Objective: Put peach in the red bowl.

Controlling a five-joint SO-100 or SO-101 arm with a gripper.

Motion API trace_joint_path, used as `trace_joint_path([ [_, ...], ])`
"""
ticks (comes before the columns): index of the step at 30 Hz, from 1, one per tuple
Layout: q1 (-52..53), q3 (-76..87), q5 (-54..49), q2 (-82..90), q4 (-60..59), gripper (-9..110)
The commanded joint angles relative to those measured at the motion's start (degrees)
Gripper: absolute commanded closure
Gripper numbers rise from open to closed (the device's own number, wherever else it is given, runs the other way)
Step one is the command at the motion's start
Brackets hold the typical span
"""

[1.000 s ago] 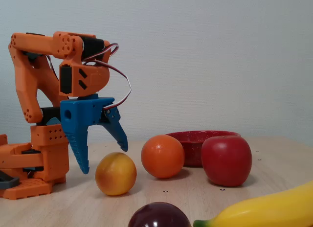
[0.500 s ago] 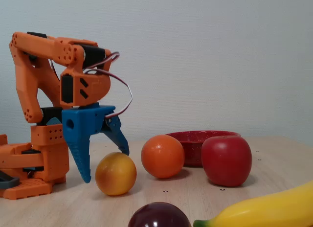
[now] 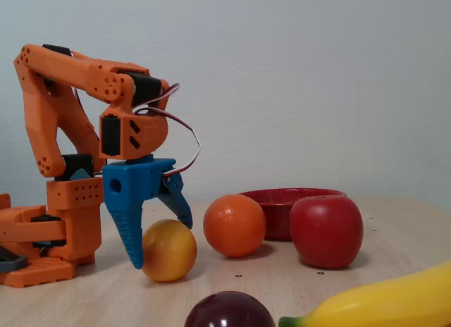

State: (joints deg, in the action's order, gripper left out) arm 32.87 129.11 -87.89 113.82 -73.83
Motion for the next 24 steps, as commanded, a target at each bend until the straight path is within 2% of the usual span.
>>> trace_joint_path([
  [1, -1.23, -0.88, 0.44, 0.44, 1.85, 55],
  [24, -2.46, 0.44, 1.49, -1.76, 5.89, 55],
])
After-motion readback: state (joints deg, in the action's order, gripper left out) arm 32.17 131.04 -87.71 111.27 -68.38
